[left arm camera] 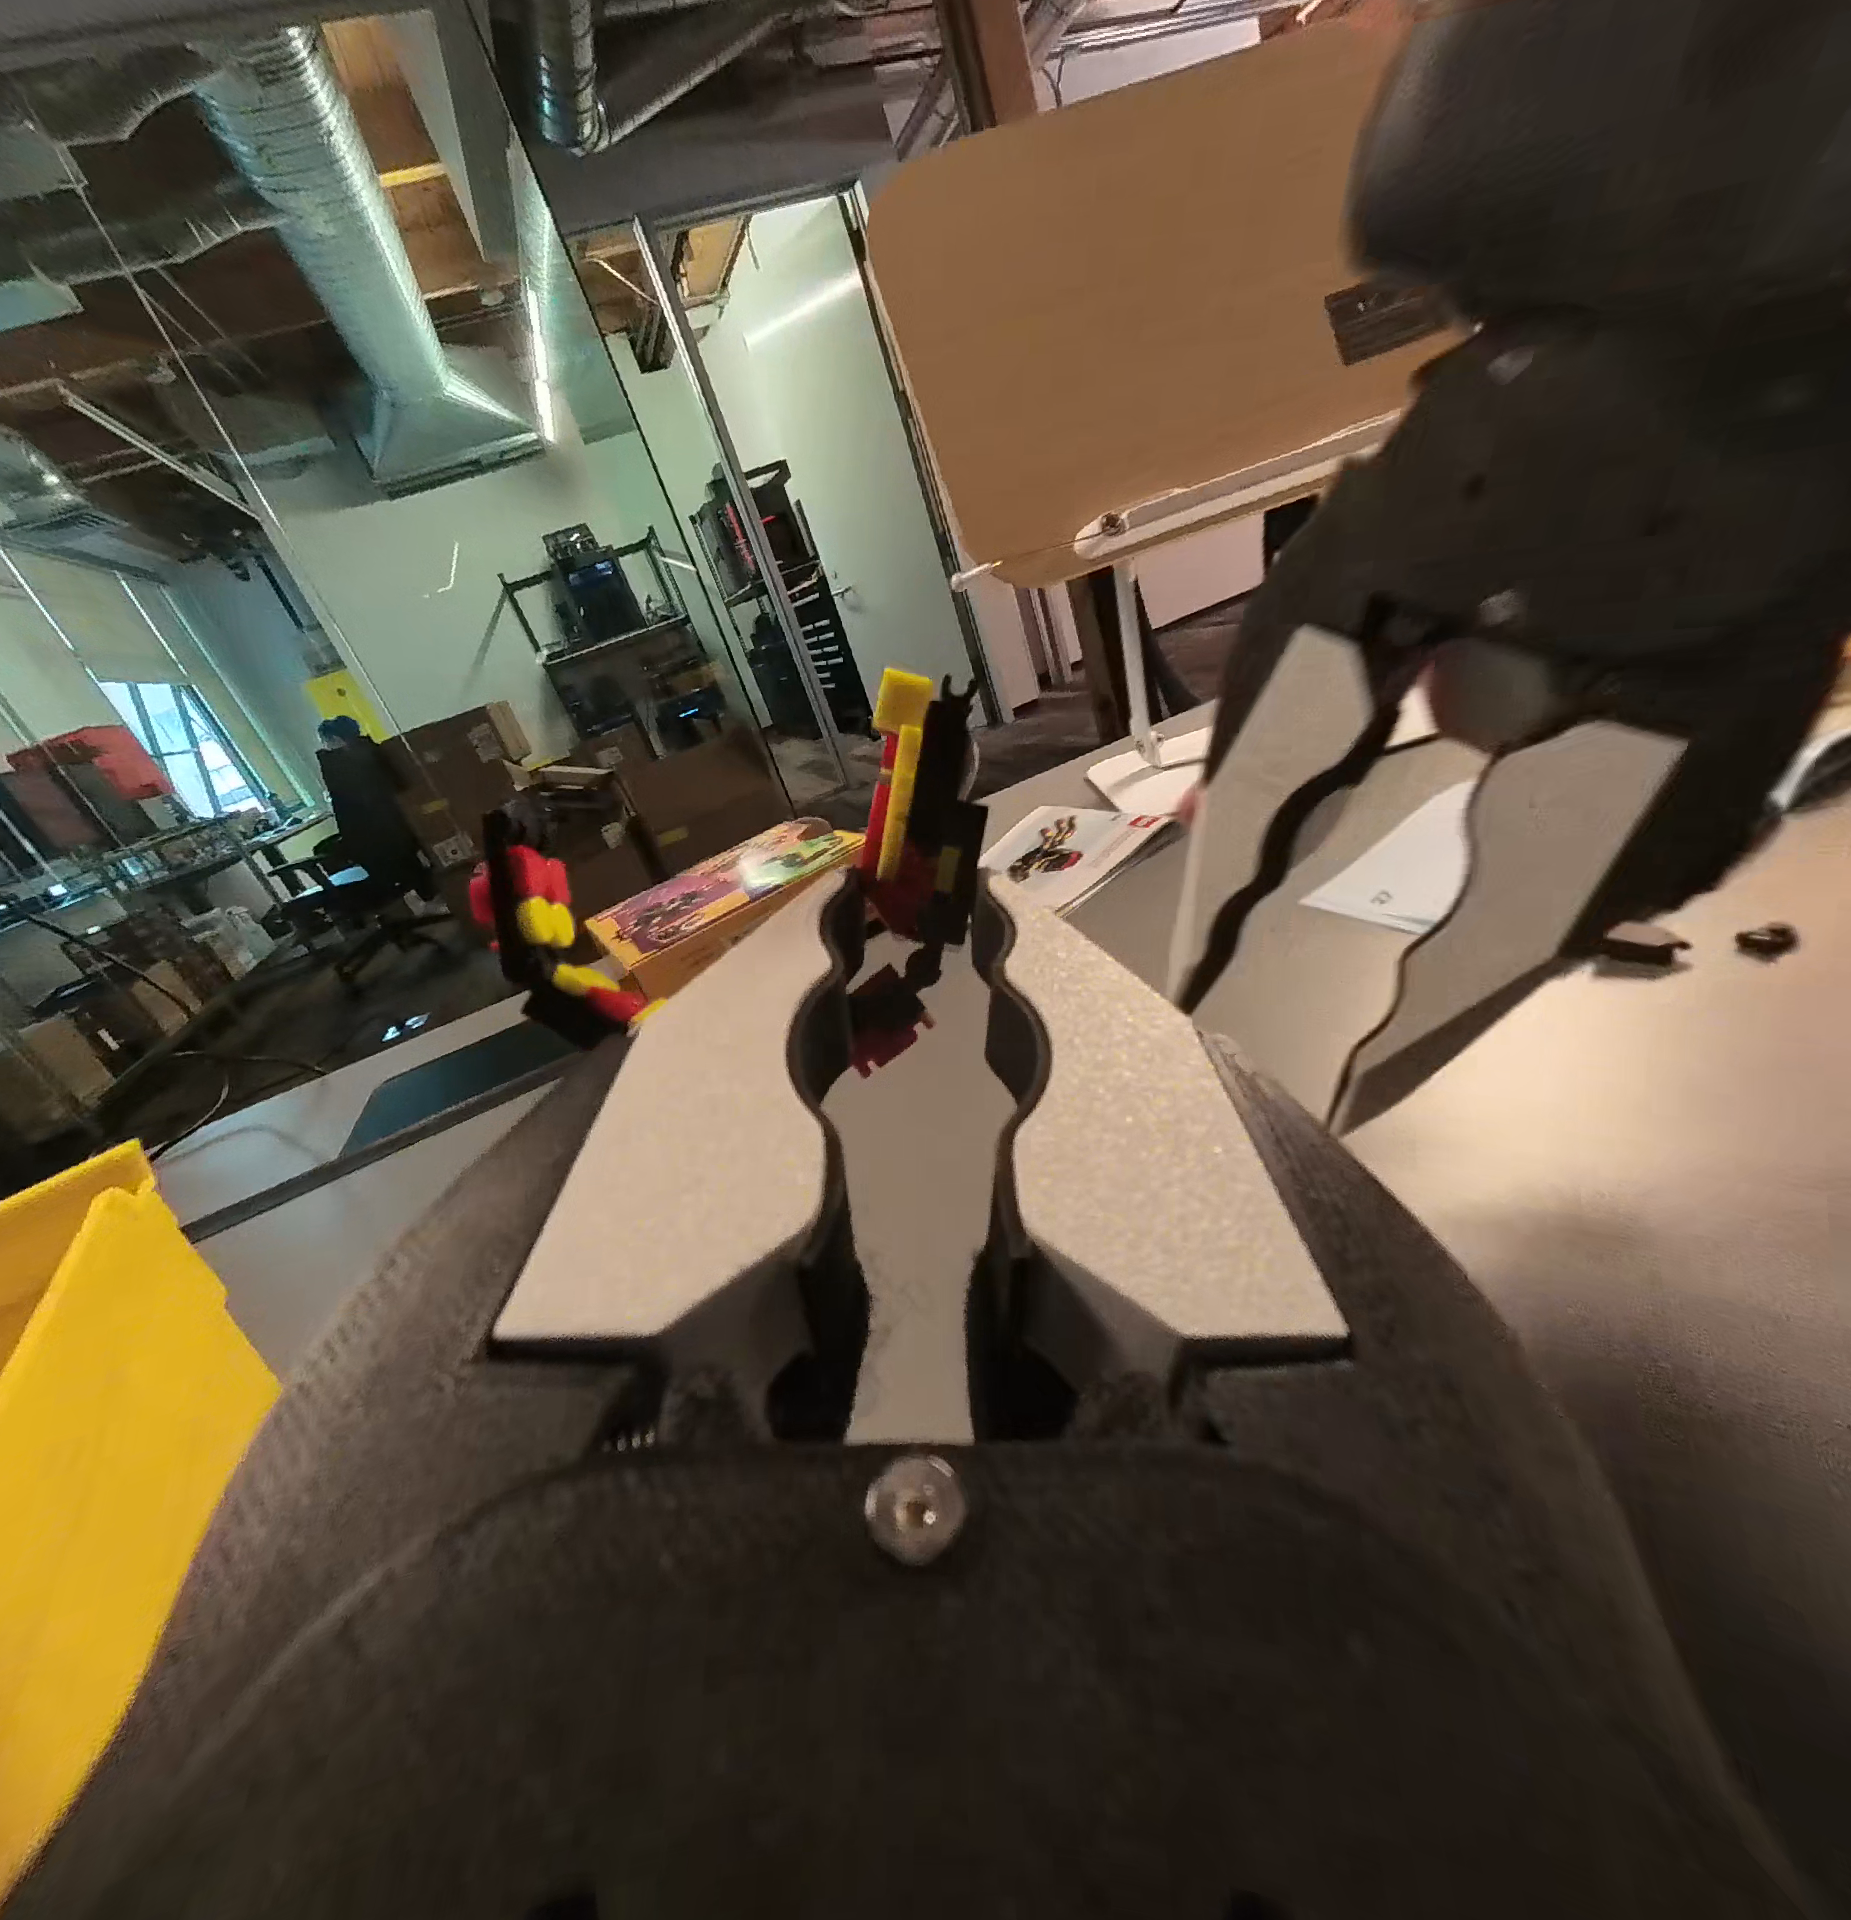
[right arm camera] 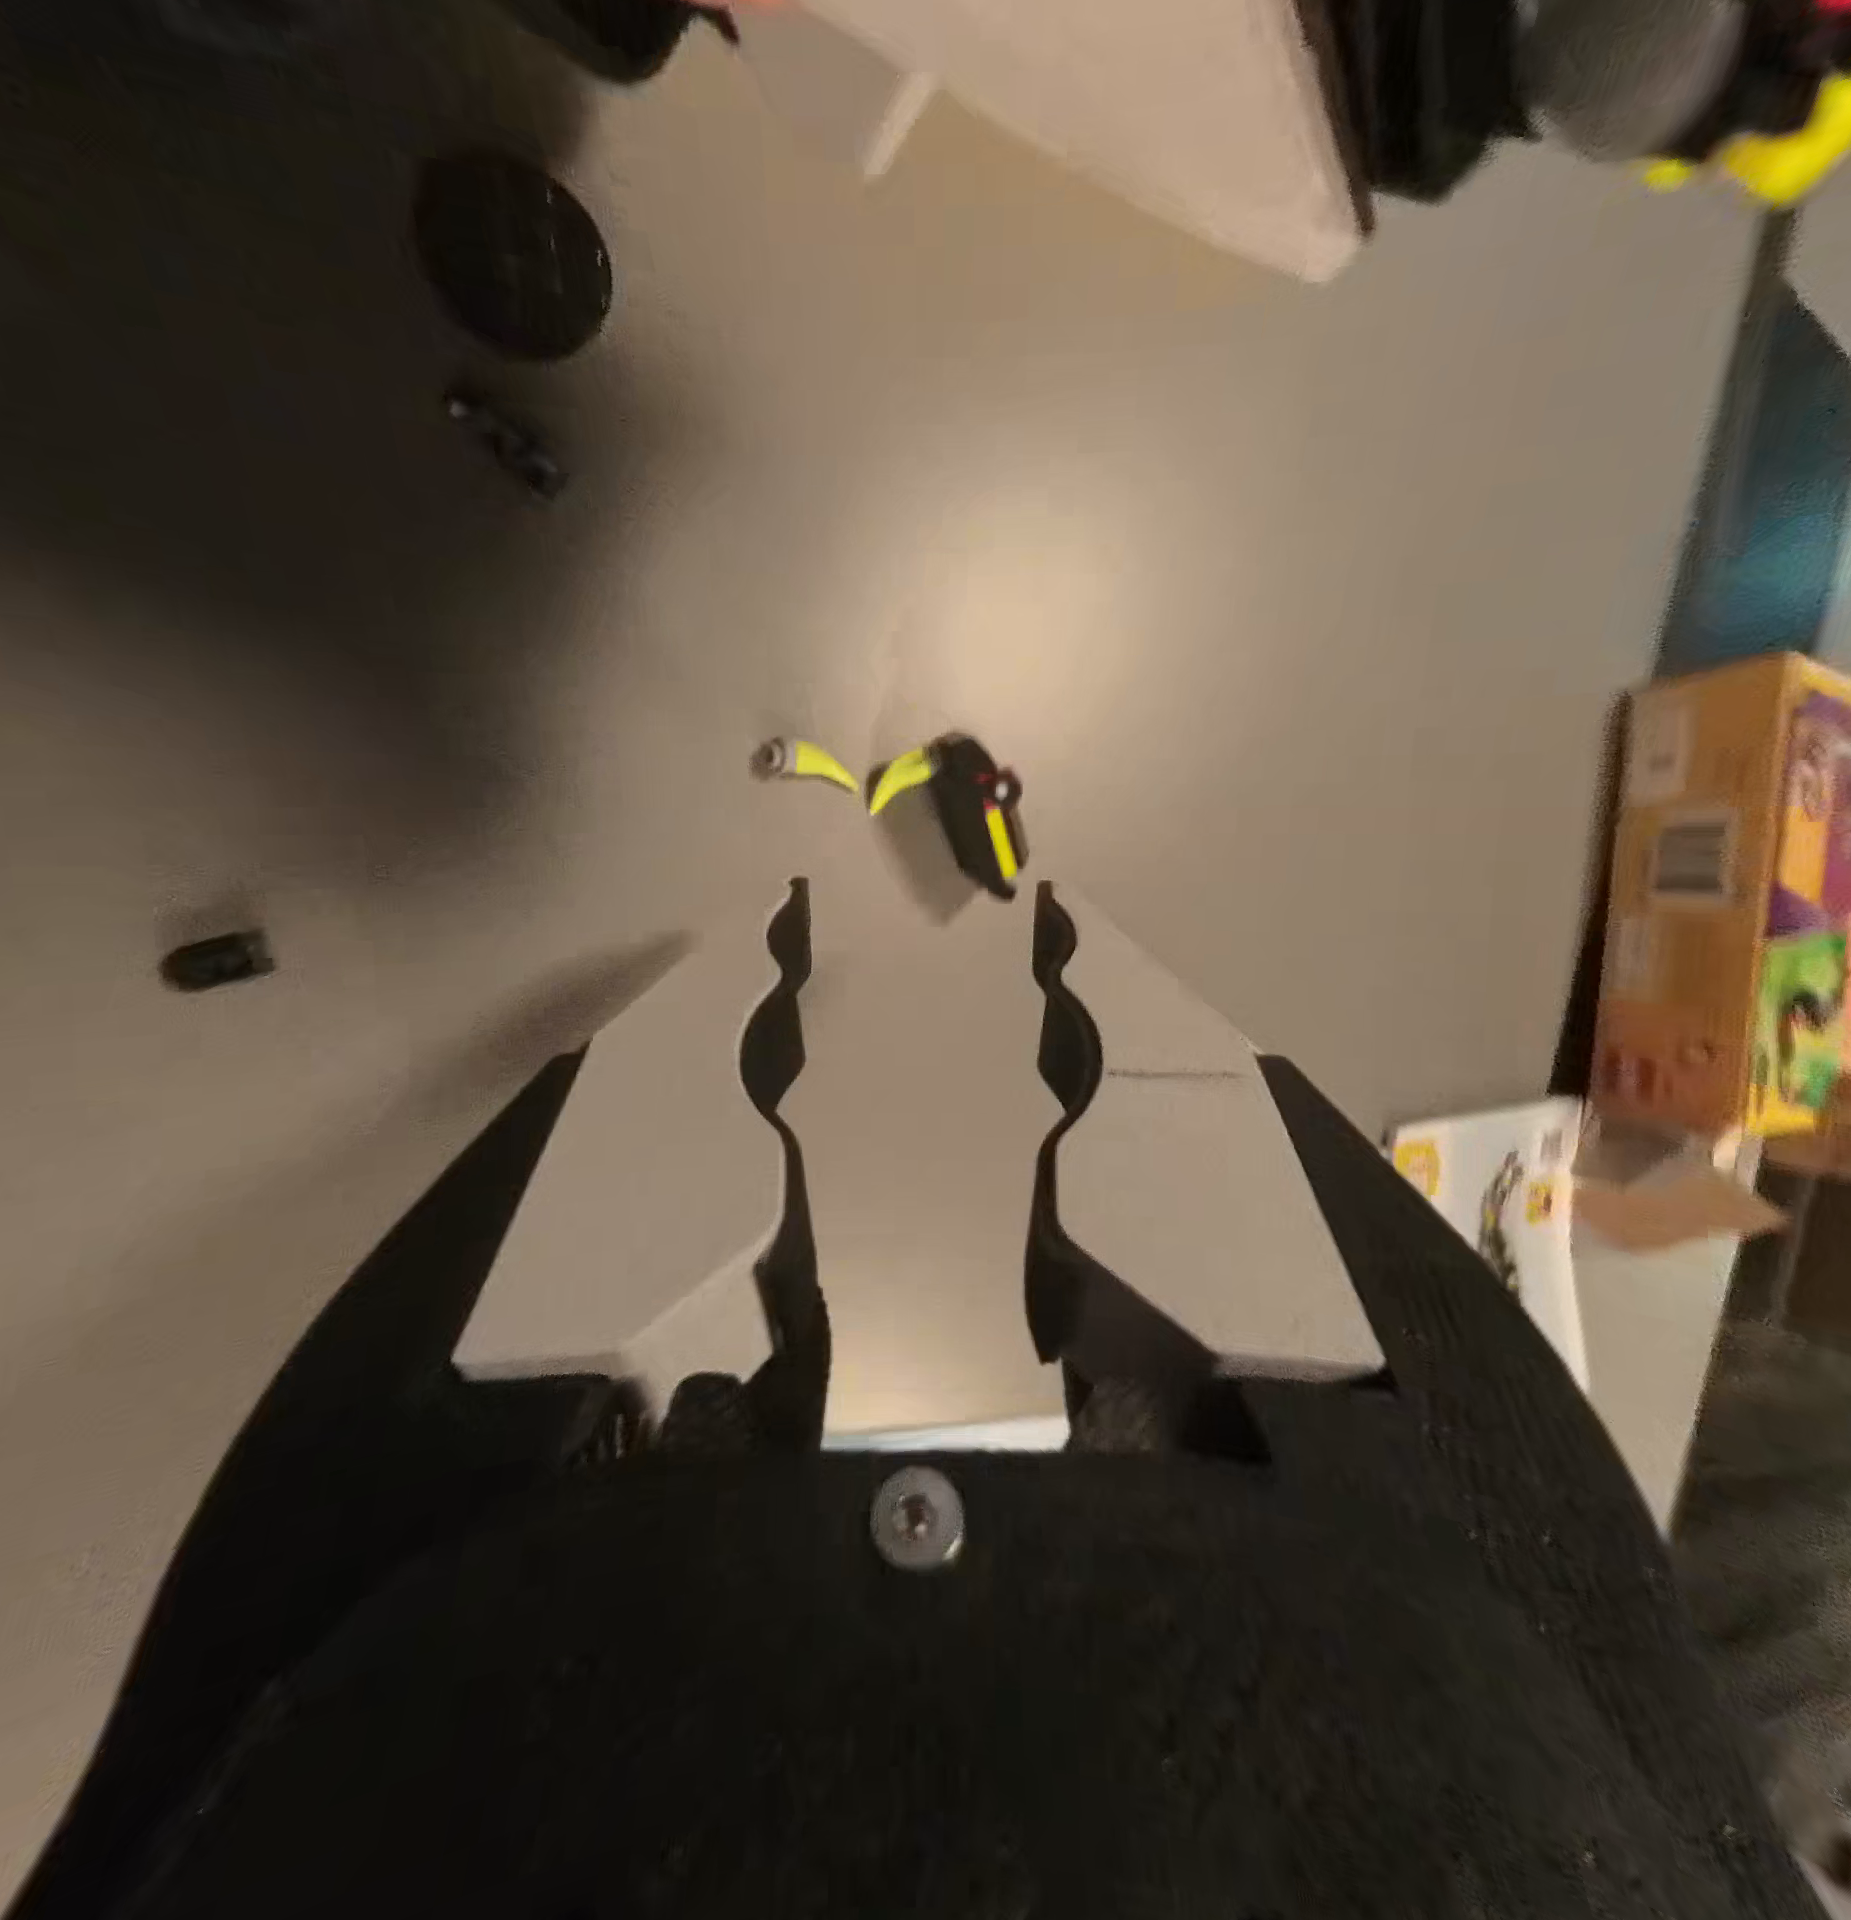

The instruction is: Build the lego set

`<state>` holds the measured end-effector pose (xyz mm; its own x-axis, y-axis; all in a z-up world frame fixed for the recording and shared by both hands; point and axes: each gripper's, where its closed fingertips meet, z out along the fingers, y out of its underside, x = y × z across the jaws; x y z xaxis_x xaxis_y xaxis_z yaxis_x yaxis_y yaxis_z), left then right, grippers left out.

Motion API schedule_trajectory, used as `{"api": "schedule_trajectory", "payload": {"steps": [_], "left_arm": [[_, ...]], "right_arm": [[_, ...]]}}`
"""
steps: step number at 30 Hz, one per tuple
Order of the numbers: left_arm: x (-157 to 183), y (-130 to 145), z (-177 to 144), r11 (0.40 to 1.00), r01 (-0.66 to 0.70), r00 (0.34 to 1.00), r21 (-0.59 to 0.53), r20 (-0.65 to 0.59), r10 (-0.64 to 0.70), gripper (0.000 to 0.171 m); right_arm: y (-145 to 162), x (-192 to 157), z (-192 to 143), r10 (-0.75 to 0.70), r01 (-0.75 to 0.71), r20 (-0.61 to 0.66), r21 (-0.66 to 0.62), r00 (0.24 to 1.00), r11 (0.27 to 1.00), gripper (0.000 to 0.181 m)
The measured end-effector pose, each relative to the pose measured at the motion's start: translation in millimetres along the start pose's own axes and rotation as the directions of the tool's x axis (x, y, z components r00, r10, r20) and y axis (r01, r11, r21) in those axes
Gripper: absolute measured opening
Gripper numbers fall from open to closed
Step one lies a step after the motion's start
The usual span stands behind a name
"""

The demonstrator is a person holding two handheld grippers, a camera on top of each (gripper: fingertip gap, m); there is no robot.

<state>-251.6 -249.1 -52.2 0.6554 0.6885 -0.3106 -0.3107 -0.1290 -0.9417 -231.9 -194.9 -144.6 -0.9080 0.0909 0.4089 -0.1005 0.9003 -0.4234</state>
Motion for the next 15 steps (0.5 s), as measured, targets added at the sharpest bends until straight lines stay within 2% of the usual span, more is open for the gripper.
{"api": "schedule_trajectory", "payload": {"steps": [4, 9, 10, 12, 14, 15], "left_arm": [[-4.1, 0.6, -1.1, 1.0, 0.007, 1.0, 0.002, 0.015, -0.007, 0.019], [-4.7, 2.0, -0.5, 1.0, 0.017, 1.0, 0.001, 0.018, -0.017, 0.019], [-4.7, 2.3, -0.3, 1.0, 0.014, 1.0, -0.001, 0.02, -0.014, 0.019], [-4.1, 2.5, -0.3, 1.0, 0.007, 1.0, -0.002, 0.022, -0.007, 0.019], [-4.7, 2.0, -0.8, 1.0, -0.016, 0.999, -0.003, 0.035, 0.016, 0.019], [-4.7, 1.2, -1.3, 0.999, -0.037, 0.998, -0.002, 0.044, 0.037, 0.019]], "right_arm": [[-3.0, 4.9, 26.1, -0.082, 0.089, 0.117, -0.059, 0.99, 0.994, 0.042], [-0.8, 8.9, 38.1, -0.103, 0.12, 0.182, -0.086, 0.978, 0.989, 0.039], [0.8, 9.7, 39.7, -0.105, 0.124, 0.187, -0.094, 0.977, 0.988, 0.037], [3.0, 14.1, 42.5, -0.122, 0.138, 0.161, -0.093, 0.979, 0.986, 0.015], [5.1, 19.2, 39.1, -0.086, 0.096, 0.115, -0.082, 0.99, 0.992, 0.014], [2.3, 20.2, 33.0, -0.014, 0.018, 0.101, -0.041, 0.995, 0.999, 0.013]]}}
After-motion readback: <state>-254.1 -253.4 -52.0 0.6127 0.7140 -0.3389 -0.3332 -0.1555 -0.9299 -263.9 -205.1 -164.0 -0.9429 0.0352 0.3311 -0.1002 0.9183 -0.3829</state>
